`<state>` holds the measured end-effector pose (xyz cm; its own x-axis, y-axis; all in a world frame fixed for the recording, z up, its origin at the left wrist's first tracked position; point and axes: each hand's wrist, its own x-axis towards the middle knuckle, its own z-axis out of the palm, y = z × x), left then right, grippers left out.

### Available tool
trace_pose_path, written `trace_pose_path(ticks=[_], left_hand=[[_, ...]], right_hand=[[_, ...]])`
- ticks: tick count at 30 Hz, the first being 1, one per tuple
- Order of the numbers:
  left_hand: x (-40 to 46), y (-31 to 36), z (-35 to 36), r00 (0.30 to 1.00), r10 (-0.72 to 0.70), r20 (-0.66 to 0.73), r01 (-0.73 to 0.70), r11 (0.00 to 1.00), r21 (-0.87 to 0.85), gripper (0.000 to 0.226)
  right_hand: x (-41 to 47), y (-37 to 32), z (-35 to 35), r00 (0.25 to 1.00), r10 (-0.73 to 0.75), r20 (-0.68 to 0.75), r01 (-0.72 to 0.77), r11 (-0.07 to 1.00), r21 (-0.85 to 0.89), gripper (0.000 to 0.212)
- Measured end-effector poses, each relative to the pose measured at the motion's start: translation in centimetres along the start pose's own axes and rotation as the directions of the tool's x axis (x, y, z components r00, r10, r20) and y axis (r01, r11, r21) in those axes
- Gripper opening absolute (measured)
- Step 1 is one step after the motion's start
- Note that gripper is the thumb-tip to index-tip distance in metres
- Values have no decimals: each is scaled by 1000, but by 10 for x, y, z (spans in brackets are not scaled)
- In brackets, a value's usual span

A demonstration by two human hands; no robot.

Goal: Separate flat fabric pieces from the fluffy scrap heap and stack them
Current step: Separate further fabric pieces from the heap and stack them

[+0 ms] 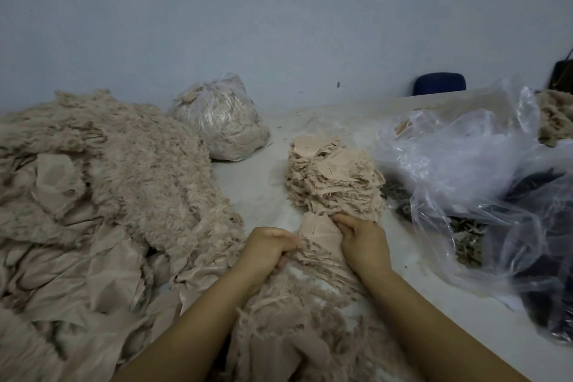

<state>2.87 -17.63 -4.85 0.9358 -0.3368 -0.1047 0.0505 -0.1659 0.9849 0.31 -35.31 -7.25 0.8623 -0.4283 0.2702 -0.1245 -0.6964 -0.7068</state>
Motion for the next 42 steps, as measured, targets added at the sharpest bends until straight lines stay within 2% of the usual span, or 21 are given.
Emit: trace_pose_path(ticks=[3, 6, 9, 12, 15, 17, 20, 21, 23, 24, 26, 27, 28, 30, 31, 33, 35, 37, 38, 40, 42], left_hand=[[-6, -3, -2, 997, -31, 69, 34, 999, -30, 37], [-10, -8, -3, 994, -29, 106, 25, 999, 34, 37], [-12, -7, -11, 999, -20, 43, 19, 1000, 3, 29], [-15, -1, -29, 1000, -8, -28, 6, 999, -50, 35], [-25, 8, -38, 994, 9, 106, -16, 998, 59, 34], [-34, 11, -37, 981, 20, 194, -54, 984, 172, 32], [-49, 16, -38, 971, 59, 232, -119, 960, 255, 28], [-53, 17, -40, 970, 67, 233, -135, 947, 291, 29], [-61, 16, -46, 971, 78, 227, -158, 920, 359, 29], [-65, 15, -48, 971, 87, 222, -168, 910, 378, 29], [-74, 12, -51, 973, 111, 201, -182, 907, 379, 30], [-78, 9, -52, 973, 135, 187, -200, 900, 387, 30], [-83, 6, -52, 970, 166, 177, -226, 884, 410, 29], [-92, 0, -51, 959, 236, 155, -282, 837, 469, 25], [-96, -1, -50, 952, 273, 138, -306, 818, 488, 25], [-102, 0, -47, 930, 331, 158, -366, 818, 443, 32], [-105, 0, -42, 896, 347, 276, -432, 826, 362, 31], [-108, 1, -35, 882, 314, 352, -444, 804, 396, 21], [-106, -1, -32, 884, 323, 338, -454, 767, 454, 19], [-100, -10, -28, 885, 413, 214, -457, 691, 559, 31], [-95, -15, -27, 878, 473, 76, -425, 694, 582, 34]], right_hand=[[-1, 3, 2, 1000, 0, -13, 0, 999, 35, 27], [-2, 7, 2, 1000, 2, -12, -1, 998, 60, 27], [0, 11, -4, 999, 19, -38, -16, 996, 92, 28], [0, 12, -11, 999, 4, -38, -1, 997, 83, 27], [-3, 6, -14, 997, -69, -15, 70, 996, 60, 21], [-7, 3, -17, 995, -97, 8, 97, 995, -31, 20], [-13, -5, -29, 983, -180, -17, 173, 964, -203, 24], [-16, -11, -33, 967, -252, -37, 240, 949, -204, 24], [-30, -26, -38, 949, -313, -41, 312, 949, -38, 17], [-42, -35, -39, 955, -295, 6, 293, 951, 101, 15], [-70, -51, -38, 949, -225, 222, 154, 943, 296, 41], [-83, -56, -37, 920, -191, 343, 93, 955, 283, 60], [-95, -58, -36, 877, -152, 456, 47, 971, 234, 70], [-113, -59, -35, 774, -112, 623, -5, 983, 184, 67], [-117, -59, -35, 731, -123, 671, -49, 972, 231, 61], [-119, -60, -36, 706, -175, 687, -196, 883, 427, 37], [-116, -61, -34, 757, -196, 623, -293, 751, 592, 22], [-111, -61, -33, 801, -172, 573, -367, 614, 699, 26], [-109, -60, -32, 806, -159, 570, -396, 569, 720, 31], [-109, -59, -32, 795, -154, 587, -402, 591, 699, 43], [-111, -55, -33, 773, -219, 596, -285, 718, 635, 51]])
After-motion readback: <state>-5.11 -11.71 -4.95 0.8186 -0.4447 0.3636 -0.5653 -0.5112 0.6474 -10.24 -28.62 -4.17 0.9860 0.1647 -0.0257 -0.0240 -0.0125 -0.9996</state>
